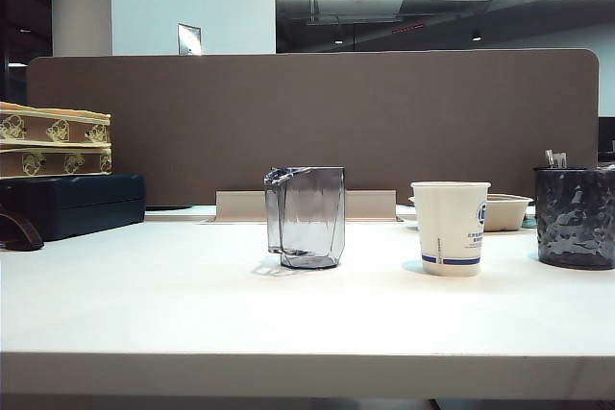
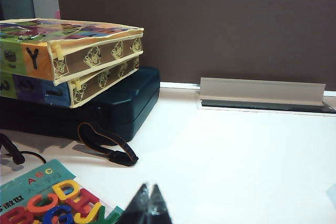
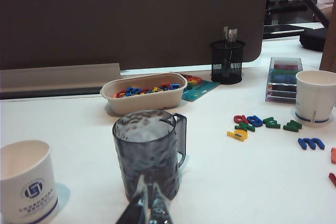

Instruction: Pick up the letter "c" and put it in the paper cup.

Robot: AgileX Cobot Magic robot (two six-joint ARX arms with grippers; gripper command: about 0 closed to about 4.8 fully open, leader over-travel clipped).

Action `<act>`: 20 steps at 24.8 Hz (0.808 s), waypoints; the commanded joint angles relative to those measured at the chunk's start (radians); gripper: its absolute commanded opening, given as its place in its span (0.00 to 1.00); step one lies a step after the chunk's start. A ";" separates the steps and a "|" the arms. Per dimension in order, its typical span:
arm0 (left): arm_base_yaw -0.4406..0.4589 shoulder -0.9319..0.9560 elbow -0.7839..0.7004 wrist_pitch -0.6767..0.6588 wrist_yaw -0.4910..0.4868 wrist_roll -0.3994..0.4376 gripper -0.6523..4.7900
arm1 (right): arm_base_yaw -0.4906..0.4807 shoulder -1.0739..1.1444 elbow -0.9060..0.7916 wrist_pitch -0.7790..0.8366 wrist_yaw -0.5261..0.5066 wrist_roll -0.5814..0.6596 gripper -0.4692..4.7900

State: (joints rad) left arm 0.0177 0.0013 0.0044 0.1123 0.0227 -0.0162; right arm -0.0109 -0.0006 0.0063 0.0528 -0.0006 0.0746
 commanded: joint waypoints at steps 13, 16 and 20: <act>0.001 0.000 0.002 0.007 0.000 0.001 0.11 | 0.002 0.000 -0.007 0.049 0.000 0.004 0.11; 0.001 0.000 0.002 0.007 0.000 0.001 0.11 | 0.002 0.000 -0.007 0.049 0.000 0.004 0.11; 0.001 0.000 0.002 0.007 0.000 0.001 0.11 | 0.002 0.000 -0.007 0.049 0.000 0.004 0.11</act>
State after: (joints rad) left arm 0.0177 0.0013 0.0044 0.1123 0.0227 -0.0166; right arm -0.0109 -0.0006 0.0063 0.0891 -0.0006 0.0746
